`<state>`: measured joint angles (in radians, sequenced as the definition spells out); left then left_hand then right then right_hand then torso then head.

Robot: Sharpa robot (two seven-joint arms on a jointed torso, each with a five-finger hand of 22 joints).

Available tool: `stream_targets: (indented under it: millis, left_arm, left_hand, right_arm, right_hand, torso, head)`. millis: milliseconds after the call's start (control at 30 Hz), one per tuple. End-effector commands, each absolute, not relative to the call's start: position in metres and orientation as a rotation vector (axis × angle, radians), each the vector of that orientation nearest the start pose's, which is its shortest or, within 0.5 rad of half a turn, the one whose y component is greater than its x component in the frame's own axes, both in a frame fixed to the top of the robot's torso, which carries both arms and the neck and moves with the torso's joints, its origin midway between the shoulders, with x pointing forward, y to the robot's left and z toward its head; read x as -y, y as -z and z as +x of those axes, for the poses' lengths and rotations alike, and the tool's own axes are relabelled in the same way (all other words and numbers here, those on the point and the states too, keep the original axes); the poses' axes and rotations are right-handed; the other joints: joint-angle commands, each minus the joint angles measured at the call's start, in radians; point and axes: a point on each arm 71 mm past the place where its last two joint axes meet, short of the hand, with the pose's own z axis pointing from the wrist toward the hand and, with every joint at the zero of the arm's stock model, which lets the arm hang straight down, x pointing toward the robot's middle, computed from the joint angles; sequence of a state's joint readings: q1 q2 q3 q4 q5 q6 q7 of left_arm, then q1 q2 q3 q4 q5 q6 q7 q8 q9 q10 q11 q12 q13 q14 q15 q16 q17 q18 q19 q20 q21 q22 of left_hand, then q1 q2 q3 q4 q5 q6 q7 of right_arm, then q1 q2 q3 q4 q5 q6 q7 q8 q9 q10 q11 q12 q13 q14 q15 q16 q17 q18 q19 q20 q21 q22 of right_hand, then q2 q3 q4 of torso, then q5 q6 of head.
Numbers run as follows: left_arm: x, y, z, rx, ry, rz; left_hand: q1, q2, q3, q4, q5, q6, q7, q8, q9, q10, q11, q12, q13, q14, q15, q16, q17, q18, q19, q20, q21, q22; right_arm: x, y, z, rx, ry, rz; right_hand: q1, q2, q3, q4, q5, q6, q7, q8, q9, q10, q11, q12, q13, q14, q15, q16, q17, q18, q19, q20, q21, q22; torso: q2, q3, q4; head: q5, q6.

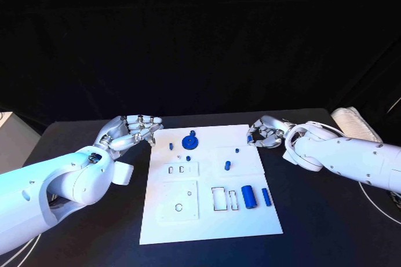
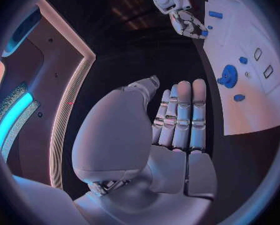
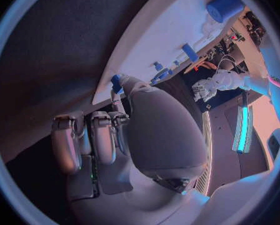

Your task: Assemble the parts on the task board

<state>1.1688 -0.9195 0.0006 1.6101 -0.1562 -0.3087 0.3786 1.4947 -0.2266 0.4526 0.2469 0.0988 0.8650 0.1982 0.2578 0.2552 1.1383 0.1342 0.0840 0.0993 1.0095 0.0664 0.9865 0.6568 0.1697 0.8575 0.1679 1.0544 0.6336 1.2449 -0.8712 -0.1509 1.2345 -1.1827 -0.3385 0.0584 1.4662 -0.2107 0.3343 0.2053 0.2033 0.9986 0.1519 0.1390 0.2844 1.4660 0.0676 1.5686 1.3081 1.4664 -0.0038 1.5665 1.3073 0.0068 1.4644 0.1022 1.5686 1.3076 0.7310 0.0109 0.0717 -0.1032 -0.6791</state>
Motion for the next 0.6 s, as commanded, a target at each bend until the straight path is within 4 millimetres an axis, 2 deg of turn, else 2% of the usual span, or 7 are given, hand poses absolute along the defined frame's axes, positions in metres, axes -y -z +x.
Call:
stream_targets:
  millis: [33,600]
  left_arm:
    - [-0.2164,0.1678,0.4712,-1.454,1.559,-0.950]
    - [-0.2173,0.1678,0.4713,-1.453,1.556,-0.951]
  left_hand:
    - [-0.004,-0.004,0.004,0.001,-0.004,-0.005,-0.001,0.002,0.002,-0.003,-0.001,-0.001,0.001,-0.009,-0.001,0.002,-0.001,0.014,-0.009,0.000,0.004,0.001]
    - [-0.004,-0.003,0.007,-0.001,-0.004,-0.007,0.000,0.001,0.003,-0.006,0.000,-0.002,0.001,-0.010,0.000,0.004,-0.003,0.014,-0.012,0.000,0.007,0.003]
  right_arm:
    - [0.3082,0.2130,0.5222,-1.728,-0.535,0.096]
    - [0.3058,0.2100,0.5231,-1.665,-0.517,0.115]
  right_hand:
    - [-0.006,0.007,0.011,0.002,0.001,0.012,-0.002,0.006,-0.001,0.105,0.001,0.002,0.263,0.104,-0.008,0.004,0.263,-0.007,0.106,-0.007,0.002,0.263]
    - [-0.024,0.022,0.055,-0.006,0.002,0.049,-0.018,0.027,0.000,0.105,-0.013,0.002,0.263,0.104,-0.016,0.004,0.263,-0.007,0.106,-0.014,0.002,0.263]
  torso:
    - [0.000,-0.0007,0.0003]
    - [-0.001,-0.0002,-0.0009]
  head:
    - [0.000,-0.001]
    - [0.003,-0.001]
